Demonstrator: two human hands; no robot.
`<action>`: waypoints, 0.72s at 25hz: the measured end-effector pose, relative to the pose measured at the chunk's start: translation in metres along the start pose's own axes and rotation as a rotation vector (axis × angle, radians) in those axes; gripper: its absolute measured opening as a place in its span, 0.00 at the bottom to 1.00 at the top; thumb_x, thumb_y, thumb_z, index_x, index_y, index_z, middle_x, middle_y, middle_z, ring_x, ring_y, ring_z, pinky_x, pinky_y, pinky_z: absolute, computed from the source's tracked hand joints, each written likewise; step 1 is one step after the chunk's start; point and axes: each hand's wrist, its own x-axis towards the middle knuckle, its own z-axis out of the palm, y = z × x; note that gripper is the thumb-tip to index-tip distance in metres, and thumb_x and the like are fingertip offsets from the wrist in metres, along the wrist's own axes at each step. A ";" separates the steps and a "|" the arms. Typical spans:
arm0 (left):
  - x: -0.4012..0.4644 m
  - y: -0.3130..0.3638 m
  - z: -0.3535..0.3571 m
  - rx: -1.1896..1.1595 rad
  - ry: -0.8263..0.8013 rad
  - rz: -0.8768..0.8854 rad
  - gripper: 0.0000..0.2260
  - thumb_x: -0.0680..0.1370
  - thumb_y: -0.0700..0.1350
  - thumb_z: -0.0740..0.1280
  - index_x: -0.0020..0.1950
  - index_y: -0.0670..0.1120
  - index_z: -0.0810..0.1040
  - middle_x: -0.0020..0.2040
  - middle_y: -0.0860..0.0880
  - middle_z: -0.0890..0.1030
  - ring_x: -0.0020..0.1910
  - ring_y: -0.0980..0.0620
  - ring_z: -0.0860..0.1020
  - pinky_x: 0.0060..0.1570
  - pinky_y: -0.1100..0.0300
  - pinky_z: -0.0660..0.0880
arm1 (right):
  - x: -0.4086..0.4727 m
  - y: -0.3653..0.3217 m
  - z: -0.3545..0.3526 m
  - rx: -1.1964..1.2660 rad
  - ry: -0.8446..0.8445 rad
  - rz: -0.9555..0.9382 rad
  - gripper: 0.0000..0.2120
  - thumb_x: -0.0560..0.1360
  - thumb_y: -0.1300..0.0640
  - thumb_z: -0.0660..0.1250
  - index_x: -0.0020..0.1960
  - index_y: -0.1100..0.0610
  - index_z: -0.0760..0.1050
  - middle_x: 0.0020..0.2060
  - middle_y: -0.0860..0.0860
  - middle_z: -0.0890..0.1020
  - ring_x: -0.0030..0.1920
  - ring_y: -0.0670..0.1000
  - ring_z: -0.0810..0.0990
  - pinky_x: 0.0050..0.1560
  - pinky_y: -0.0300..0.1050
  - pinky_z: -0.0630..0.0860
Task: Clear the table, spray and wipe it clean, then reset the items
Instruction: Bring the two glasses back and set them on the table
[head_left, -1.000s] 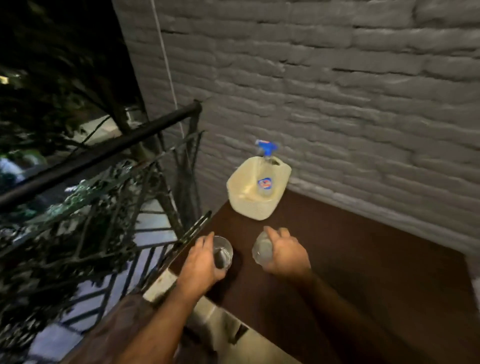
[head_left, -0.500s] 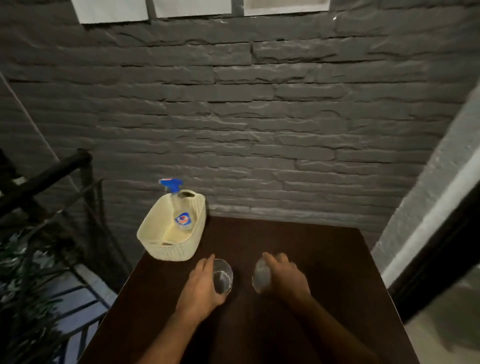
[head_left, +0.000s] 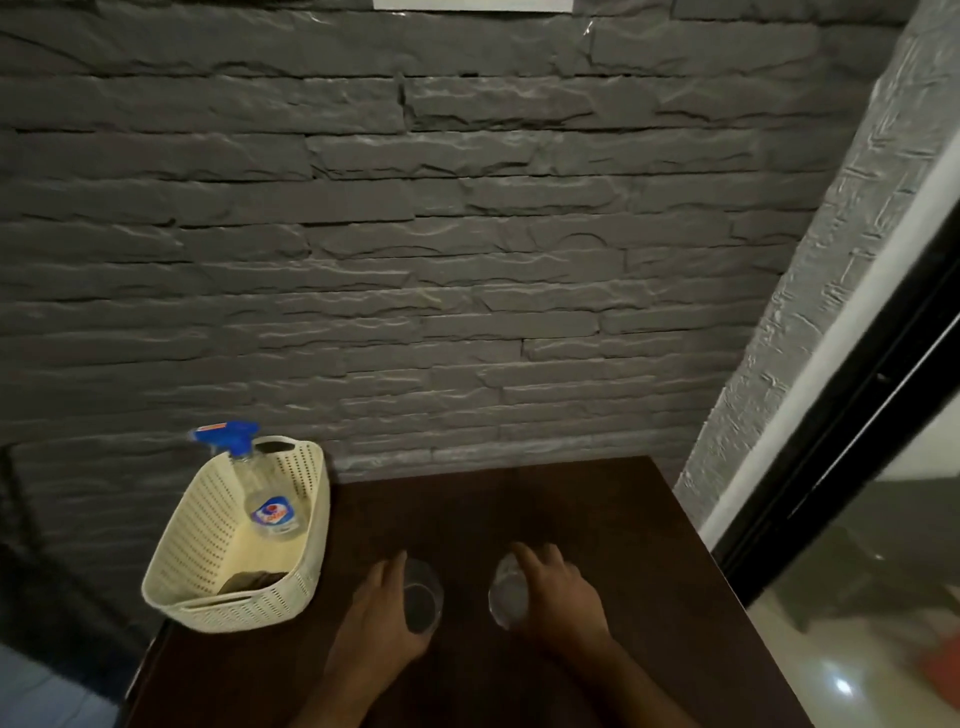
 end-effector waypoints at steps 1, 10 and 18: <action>0.006 0.000 0.001 -0.006 -0.004 0.003 0.47 0.68 0.58 0.74 0.79 0.51 0.50 0.77 0.49 0.56 0.74 0.49 0.62 0.71 0.56 0.64 | 0.004 0.001 0.000 0.005 0.000 0.013 0.41 0.66 0.40 0.72 0.72 0.41 0.55 0.67 0.50 0.67 0.62 0.55 0.73 0.55 0.51 0.78; 0.095 0.007 0.007 0.026 -0.048 -0.009 0.46 0.69 0.56 0.74 0.79 0.49 0.51 0.77 0.47 0.57 0.74 0.49 0.62 0.69 0.57 0.64 | 0.088 0.019 -0.014 0.020 -0.057 0.055 0.42 0.66 0.44 0.73 0.74 0.45 0.56 0.68 0.52 0.67 0.63 0.56 0.73 0.57 0.51 0.78; 0.200 0.007 0.018 0.019 -0.028 -0.138 0.46 0.65 0.52 0.79 0.76 0.49 0.58 0.72 0.47 0.64 0.69 0.44 0.69 0.67 0.50 0.70 | 0.218 0.031 -0.008 -0.025 -0.108 -0.014 0.44 0.67 0.45 0.72 0.76 0.46 0.53 0.70 0.57 0.65 0.63 0.61 0.73 0.56 0.56 0.77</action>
